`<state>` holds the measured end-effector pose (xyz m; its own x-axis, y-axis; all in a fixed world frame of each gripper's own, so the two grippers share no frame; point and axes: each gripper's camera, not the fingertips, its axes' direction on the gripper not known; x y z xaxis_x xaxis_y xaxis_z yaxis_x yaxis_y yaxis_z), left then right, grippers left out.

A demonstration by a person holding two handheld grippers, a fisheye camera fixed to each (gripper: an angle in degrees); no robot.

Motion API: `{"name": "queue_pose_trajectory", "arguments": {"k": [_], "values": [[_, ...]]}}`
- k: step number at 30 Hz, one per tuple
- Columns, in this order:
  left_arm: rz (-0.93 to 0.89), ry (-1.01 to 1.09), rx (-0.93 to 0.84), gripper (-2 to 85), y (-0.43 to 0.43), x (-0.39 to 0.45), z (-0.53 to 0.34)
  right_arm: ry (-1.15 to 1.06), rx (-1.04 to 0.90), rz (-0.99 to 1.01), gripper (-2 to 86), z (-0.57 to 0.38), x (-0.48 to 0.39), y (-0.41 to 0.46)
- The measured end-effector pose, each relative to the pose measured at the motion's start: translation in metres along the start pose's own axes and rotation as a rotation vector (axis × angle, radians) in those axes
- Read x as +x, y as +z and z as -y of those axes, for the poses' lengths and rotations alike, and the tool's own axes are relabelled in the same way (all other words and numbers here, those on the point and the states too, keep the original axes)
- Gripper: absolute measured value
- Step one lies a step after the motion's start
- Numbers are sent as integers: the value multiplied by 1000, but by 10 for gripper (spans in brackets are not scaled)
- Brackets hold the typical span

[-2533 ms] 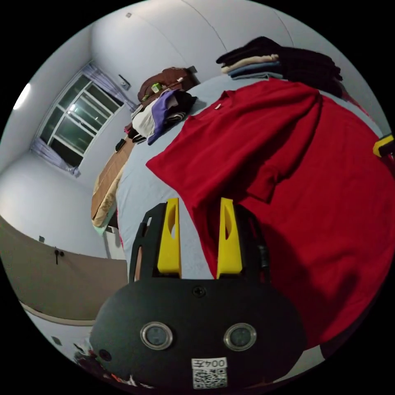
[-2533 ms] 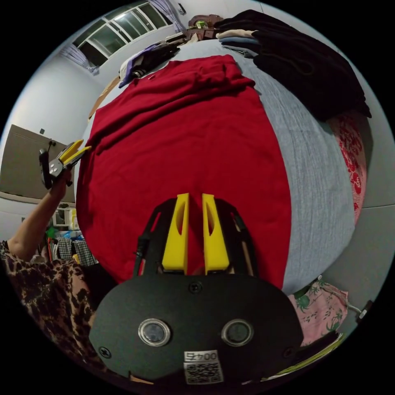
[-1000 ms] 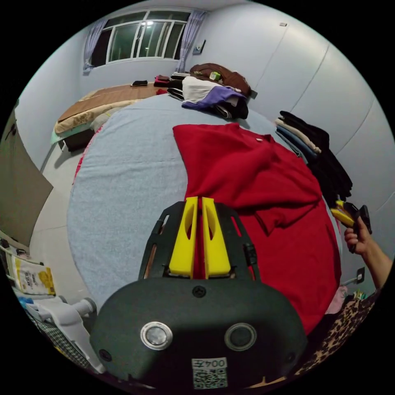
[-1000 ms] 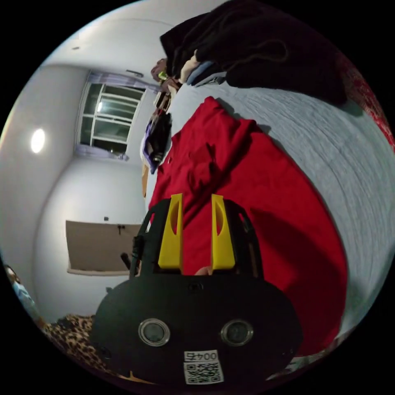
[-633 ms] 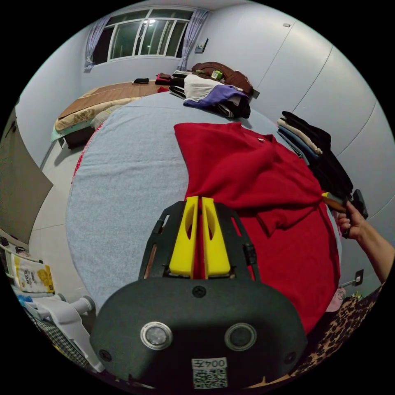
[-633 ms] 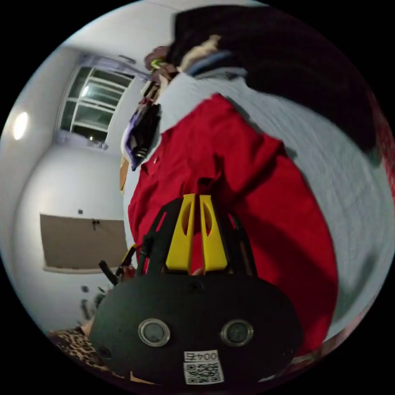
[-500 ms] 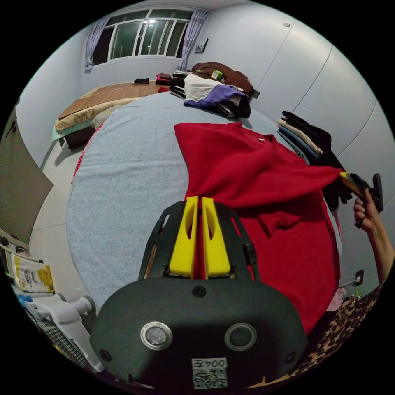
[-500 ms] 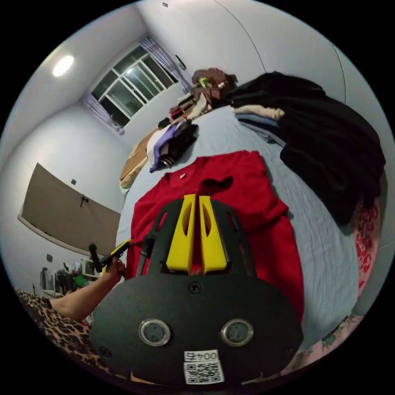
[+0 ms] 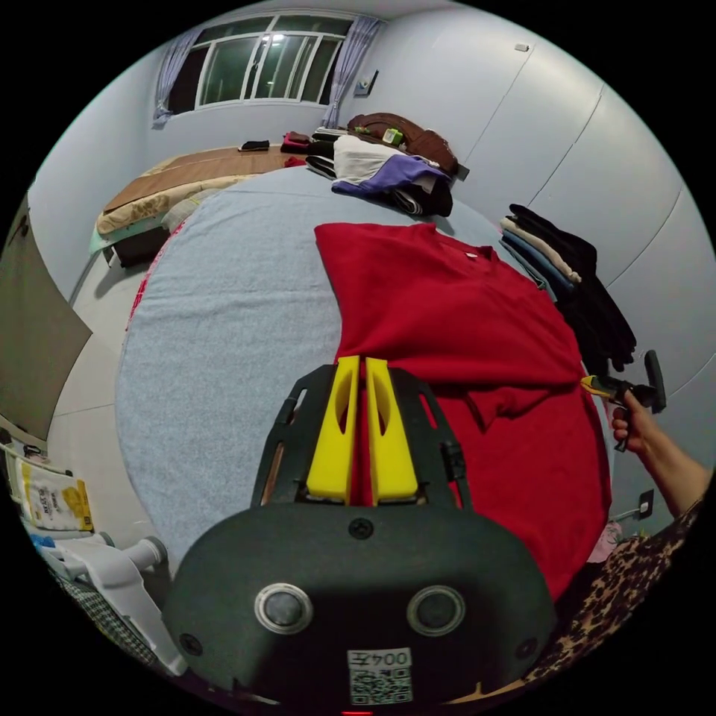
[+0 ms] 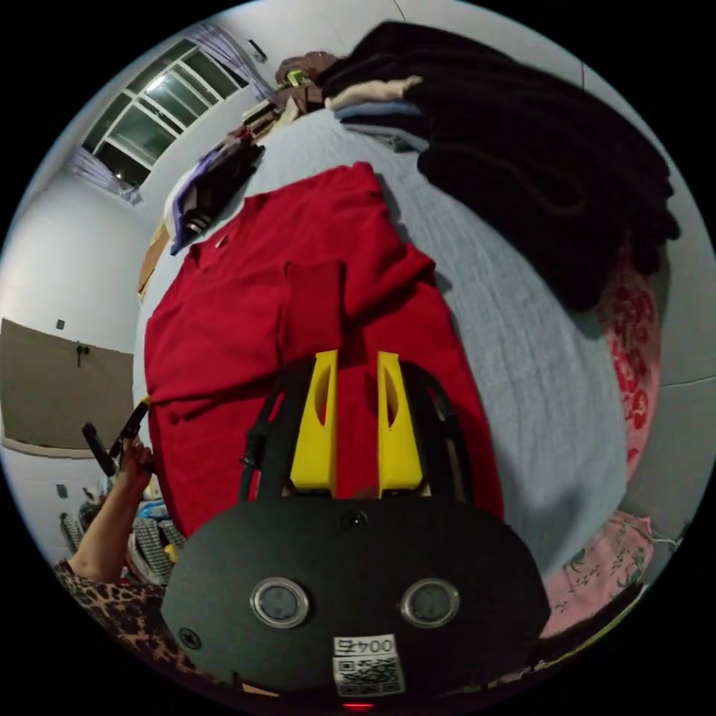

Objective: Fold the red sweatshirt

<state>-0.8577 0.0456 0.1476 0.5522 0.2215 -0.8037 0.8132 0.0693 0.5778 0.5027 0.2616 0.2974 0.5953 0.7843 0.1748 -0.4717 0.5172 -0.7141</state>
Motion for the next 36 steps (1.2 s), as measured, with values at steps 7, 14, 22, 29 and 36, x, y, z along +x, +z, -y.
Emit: {"name": "queue_pose_trajectory", "arguments": {"k": [7,14,22,29,36], "values": [[5,-6,142,42,-41,3,41,-218,119,94,90,-26,-42,0],[59,57,-48,91,19,16,104,-264,-26,-46,77,-28,-46,60],[-61,-60,-16,74,18,-23,113,-225,49,37,45,-42,-19,66],[-35,-131,85,97,-10,-43,156,-221,79,22,52,-49,-20,70],[-186,-363,-7,124,29,-99,193,-209,62,33,52,-45,-15,71]]}}
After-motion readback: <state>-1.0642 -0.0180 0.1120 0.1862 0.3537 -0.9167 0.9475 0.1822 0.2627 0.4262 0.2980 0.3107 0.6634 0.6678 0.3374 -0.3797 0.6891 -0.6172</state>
